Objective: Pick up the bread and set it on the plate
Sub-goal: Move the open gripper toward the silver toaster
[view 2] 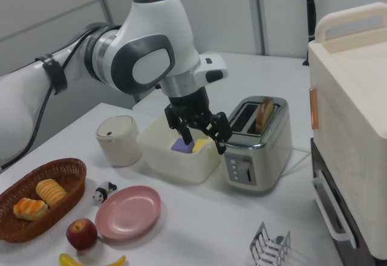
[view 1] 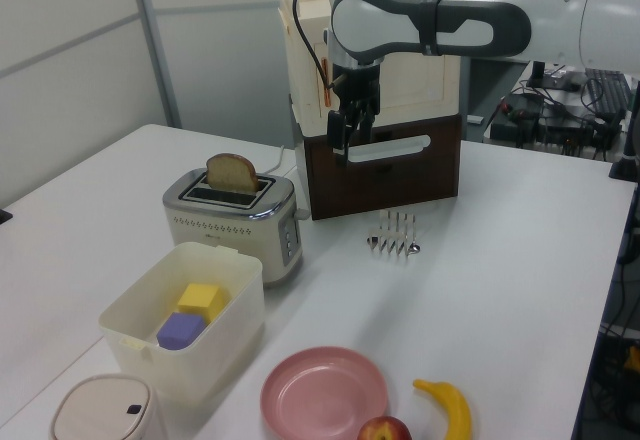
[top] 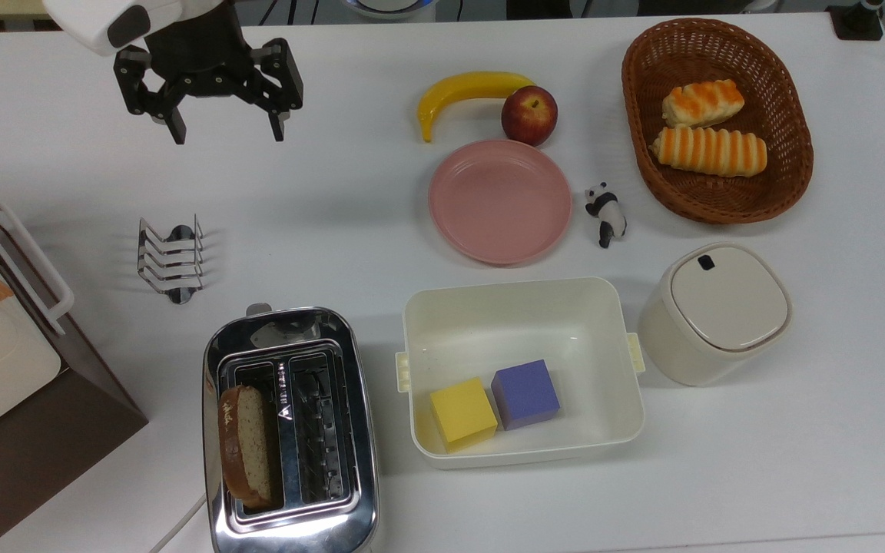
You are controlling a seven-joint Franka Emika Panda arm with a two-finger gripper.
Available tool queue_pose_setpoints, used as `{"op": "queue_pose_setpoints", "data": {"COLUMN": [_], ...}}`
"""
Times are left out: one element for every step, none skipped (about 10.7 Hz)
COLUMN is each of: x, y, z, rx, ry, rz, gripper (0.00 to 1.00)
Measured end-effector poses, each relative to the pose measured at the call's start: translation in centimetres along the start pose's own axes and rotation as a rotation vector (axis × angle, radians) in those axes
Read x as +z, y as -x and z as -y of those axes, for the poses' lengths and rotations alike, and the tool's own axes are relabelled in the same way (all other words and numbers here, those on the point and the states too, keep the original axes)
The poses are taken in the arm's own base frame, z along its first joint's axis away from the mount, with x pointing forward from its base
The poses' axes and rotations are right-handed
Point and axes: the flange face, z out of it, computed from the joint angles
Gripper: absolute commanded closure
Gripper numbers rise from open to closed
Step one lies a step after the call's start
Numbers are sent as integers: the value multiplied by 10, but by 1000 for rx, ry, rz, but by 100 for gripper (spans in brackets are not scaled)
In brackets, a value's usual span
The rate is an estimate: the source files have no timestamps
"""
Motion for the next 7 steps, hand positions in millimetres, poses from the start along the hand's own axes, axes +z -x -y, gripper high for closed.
{"op": "queue_pose_setpoints", "data": {"x": [-3,-3,-4,-5,-5,-5,-5], "y": [1,2,3,3,3,3,3], "z": [-3,-5,-8,-9,-8,-8,-8], "rx": [5,9,14,14,12,12,12], "ry": [2,4,5,6,5,5,5], "rz": [-3,-4,-5,-6,-6,-7,-7], "gripper": [0,0,0,0,0,0,0]}}
